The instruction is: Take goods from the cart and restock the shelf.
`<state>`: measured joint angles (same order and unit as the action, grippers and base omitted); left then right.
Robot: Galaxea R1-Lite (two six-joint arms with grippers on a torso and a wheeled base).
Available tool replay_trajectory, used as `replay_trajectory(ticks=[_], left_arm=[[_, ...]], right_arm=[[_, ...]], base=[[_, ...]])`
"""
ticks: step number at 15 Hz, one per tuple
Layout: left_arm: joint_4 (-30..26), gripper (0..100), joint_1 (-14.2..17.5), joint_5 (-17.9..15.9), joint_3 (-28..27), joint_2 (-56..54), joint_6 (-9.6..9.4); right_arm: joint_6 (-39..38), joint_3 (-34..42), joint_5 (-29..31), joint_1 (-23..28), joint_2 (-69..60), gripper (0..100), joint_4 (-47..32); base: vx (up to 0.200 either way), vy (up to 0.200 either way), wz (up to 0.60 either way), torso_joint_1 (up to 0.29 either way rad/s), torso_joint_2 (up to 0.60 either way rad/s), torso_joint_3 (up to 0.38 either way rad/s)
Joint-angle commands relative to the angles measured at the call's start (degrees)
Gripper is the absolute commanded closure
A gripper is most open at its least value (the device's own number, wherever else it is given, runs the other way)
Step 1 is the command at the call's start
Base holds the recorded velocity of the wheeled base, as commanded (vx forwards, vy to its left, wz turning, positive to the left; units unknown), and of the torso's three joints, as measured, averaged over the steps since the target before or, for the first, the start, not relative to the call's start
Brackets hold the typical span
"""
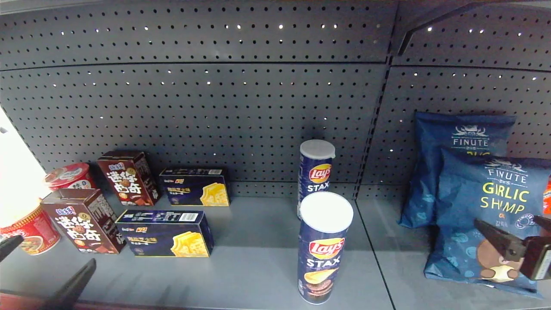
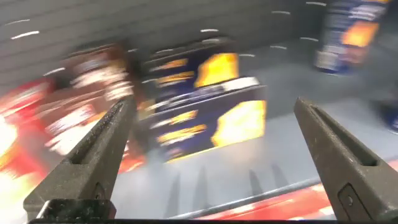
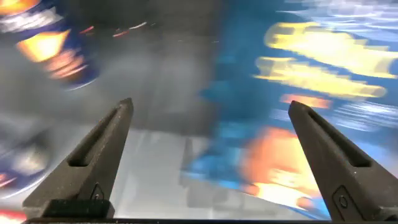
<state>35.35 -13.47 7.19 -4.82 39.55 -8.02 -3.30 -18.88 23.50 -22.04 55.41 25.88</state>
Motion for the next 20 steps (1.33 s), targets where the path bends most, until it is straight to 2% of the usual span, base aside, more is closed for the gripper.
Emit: replay_trajectory(ticks=[1,2,3,4,5,6,7,9,11,13,15,17,19,20], left_arm=[[-7.32,0,0.99,7.13,2.35,-13.62,-0.33],[-8.02,0,0.99,7.22,2.44,-14.23,-0.33],[-18.04,0,0.9,7.31,2.35,-23.29,-0.77],[-21.82,0,0.99,7.31,2.44,-26.89,-1.03],[-30.61,0,1.34,8.01,2.62,-35.33,-1.12],[-30.17,0,1.43,9.07,2.62,-34.27,-0.77],[-29.02,0,1.43,8.19,2.88,-34.18,-0.86],[-28.41,0,1.43,3.44,4.82,-34.18,-0.77],[-28.59,0,1.43,2.39,4.82,-34.18,-0.42],[-28.85,0,1.43,0.28,4.82,-34.18,1.25],[-29.9,0,1.43,0.19,4.82,-34.18,2.13],[-31.31,0,1.43,-0.07,4.82,-34.18,2.31],[-33.59,0,1.43,-7.81,4.82,-34.18,3.28],[-34.03,0,1.43,-8.95,4.82,-34.18,3.28]], right_arm=[[4.8,9.22,8.05,12.99,-25.96,0,-7.51],[4.8,9.22,8.31,13.34,-27.02,0,-8.39],[4.97,8.86,8.31,21.16,-38.71,0,-20.26],[5.06,8.86,8.31,24.15,-42.84,0,-24.12],[4.45,8.78,8.4,28.63,-50.57,0,-31.51],[4.09,8.25,8.23,28.46,-49.96,0,-30.01],[4.71,8.16,5.85,28.46,-49.96,0,-28.52],[4.97,9.48,-9.27,28.46,-49.96,0,-28.25],[4.97,12.99,-16.91,28.46,-49.96,0,-27.37],[4.89,18.88,-18.67,28.46,-49.96,0,-20.87],[3.92,18.8,-23.94,28.46,-49.96,0,-21.66],[4.71,18.71,-24.91,28.46,-49.96,0,-21.75],[5.33,18.62,-25.17,28.46,-49.96,0,-22.1],[4.8,18.62,-24.91,28.46,-49.96,0,-22.1]], base=[[0.0,0.0,0.0,0.0,0.0,0.0],[0.0,0.0,0.0,0.0,0.0,0.0],[0.0,0.0,0.0,0.0,0.0,0.0],[0.0,0.0,0.0,0.0,0.0,0.0],[0.0,0.0,0.0,0.0,0.0,0.0],[0.0,0.0,0.0,0.0,0.0,0.0],[0.0,0.0,0.0,0.0,0.0,0.0],[0.0,0.0,0.0,0.0,0.0,0.0],[0.0,0.0,0.0,0.0,0.0,0.0],[0.0,0.0,0.0,0.0,0.0,0.0],[0.0,0.0,0.0,0.0,0.0,0.0],[0.0,0.0,0.0,0.0,0.0,0.0],[0.0,0.0,0.0,0.0,0.0,0.0],[0.0,0.0,0.0,0.0,0.0,0.0]])
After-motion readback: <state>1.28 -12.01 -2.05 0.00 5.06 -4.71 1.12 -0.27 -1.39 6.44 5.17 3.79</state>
